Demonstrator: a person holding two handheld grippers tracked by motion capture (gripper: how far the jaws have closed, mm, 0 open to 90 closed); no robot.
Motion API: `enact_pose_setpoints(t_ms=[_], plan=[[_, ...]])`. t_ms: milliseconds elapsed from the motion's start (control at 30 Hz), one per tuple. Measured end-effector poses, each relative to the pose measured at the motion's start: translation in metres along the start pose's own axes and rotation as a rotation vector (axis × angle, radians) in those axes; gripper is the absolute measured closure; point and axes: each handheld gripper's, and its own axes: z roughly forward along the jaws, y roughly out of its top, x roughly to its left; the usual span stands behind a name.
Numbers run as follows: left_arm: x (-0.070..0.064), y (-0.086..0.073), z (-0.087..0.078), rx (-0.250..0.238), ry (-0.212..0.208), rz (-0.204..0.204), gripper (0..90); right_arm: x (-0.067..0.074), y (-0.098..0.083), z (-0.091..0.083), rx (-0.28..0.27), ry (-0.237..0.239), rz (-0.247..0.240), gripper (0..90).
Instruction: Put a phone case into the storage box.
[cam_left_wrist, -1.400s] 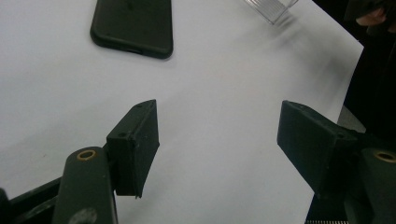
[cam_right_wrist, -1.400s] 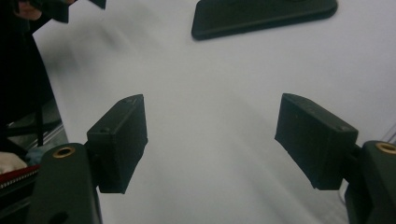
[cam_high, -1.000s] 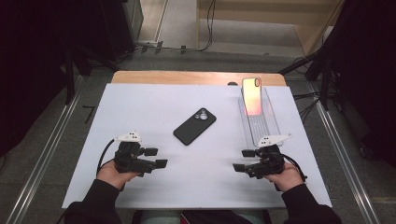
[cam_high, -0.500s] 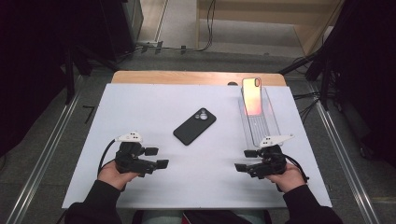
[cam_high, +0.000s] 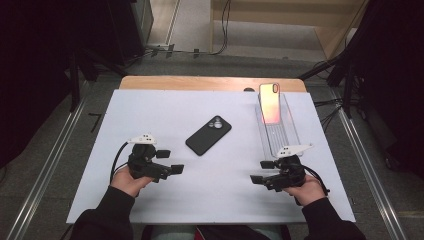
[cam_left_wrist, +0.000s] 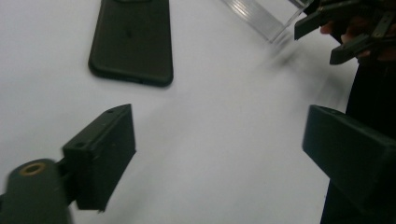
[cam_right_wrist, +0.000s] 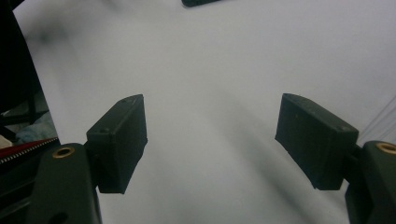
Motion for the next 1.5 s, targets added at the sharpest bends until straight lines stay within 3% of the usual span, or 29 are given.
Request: enact_pose_setpoints(t_ms=[100, 167, 333, 433, 567, 967, 1133, 1500], plan=[[0.000, 0.009, 0.000, -0.038, 0.000, 0.011, 0.0, 0.000, -0.001, -0.003, -0.012, 0.005, -0.007, 22.8], [0.000, 0.013, 0.003, -0.022, -0.006, 0.017, 0.0, 0.000, -0.002, -0.004, -0.012, 0.002, -0.001, 22.8], [0.003, 0.019, 0.010, 0.024, 0.033, 0.042, 0.3, -0.001, -0.002, -0.004, -0.012, 0.004, 0.000, 22.8], [0.006, 0.024, 0.013, 0.026, 0.063, 0.030, 2.4, 0.000, -0.002, -0.004, -0.012, 0.004, -0.001, 22.8], [0.009, 0.032, 0.017, 0.011, 0.064, 0.024, 2.4, 0.000, -0.002, -0.006, -0.013, -0.002, 0.004, 22.8], [0.015, 0.060, 0.038, 0.004, 0.087, 0.043, 2.5, 0.000, -0.001, -0.006, -0.021, 0.001, 0.002, 22.8], [0.018, 0.070, 0.049, 0.018, 0.123, 0.059, 5.7, -0.001, -0.001, -0.007, -0.022, -0.003, 0.004, 22.8], [0.025, 0.083, 0.071, 0.037, 0.146, 0.076, 5.6, -0.001, 0.000, -0.006, -0.017, -0.007, 0.001, 22.8]])
